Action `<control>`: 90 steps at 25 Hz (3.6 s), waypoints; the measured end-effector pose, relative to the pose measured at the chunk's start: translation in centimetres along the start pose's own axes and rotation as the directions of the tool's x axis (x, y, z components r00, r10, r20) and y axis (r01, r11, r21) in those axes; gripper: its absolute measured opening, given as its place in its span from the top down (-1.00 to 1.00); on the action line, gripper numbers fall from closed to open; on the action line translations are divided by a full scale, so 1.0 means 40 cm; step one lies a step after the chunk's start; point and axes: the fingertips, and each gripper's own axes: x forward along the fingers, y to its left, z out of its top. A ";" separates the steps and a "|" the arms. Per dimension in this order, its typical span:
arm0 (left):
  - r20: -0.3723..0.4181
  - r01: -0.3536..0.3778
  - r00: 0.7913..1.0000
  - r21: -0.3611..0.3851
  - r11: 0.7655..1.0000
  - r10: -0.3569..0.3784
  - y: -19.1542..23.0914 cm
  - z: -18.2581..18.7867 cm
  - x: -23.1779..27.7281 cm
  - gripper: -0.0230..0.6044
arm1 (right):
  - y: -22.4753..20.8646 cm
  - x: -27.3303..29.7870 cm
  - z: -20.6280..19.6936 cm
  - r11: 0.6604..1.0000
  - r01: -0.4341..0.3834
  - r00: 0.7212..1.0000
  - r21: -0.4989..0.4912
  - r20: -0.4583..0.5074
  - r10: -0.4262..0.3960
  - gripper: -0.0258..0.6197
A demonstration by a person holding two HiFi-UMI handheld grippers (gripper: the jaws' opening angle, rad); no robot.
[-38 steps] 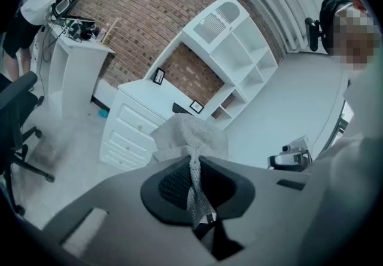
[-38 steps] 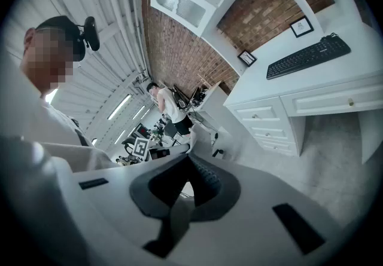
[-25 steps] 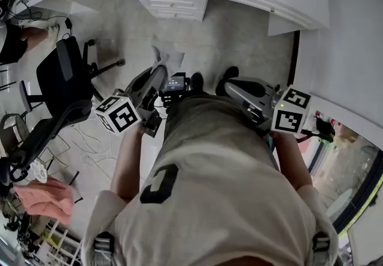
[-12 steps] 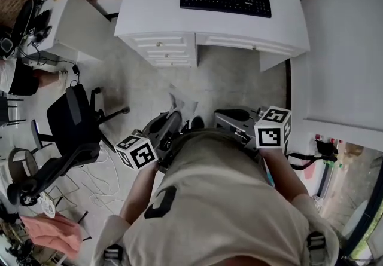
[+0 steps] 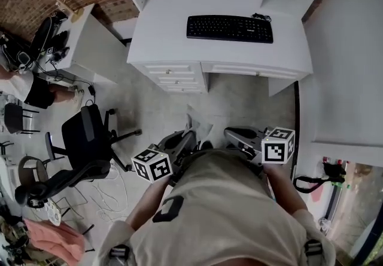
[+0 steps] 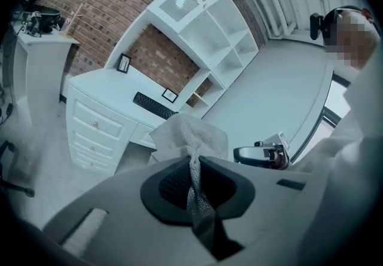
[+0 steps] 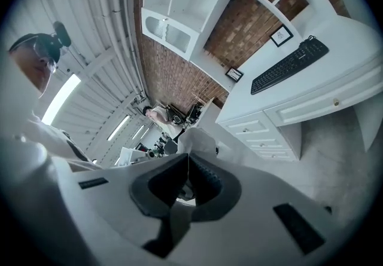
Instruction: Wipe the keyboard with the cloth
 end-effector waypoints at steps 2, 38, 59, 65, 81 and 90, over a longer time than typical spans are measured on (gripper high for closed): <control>-0.005 -0.011 1.000 0.010 1.000 0.011 -0.004 0.005 0.012 0.85 | -0.010 -0.011 0.012 1.000 -0.002 1.000 0.009 0.009 0.002 0.90; 0.097 -0.226 0.971 0.070 0.972 0.219 -0.119 0.210 0.337 0.85 | -0.276 -0.312 0.233 0.988 -0.139 0.990 0.070 0.028 0.138 0.90; 0.040 -0.165 0.986 0.120 0.979 0.161 0.009 0.326 0.448 0.85 | -0.378 -0.220 0.342 0.995 -0.032 0.999 0.093 0.028 0.030 0.90; 0.068 -0.194 0.980 0.095 0.976 0.188 0.065 0.351 0.429 0.85 | -0.383 -0.192 0.355 0.998 -0.011 1.000 0.065 -0.015 0.012 0.90; 0.137 -0.266 0.956 0.041 0.963 0.258 0.365 0.538 0.393 0.85 | -0.433 0.008 0.447 0.994 0.089 0.993 0.056 -0.087 -0.084 0.90; 0.141 -0.301 0.947 0.063 0.952 0.290 0.500 0.624 0.375 0.85 | -0.413 0.124 0.496 0.990 0.134 0.985 0.031 -0.114 -0.130 0.90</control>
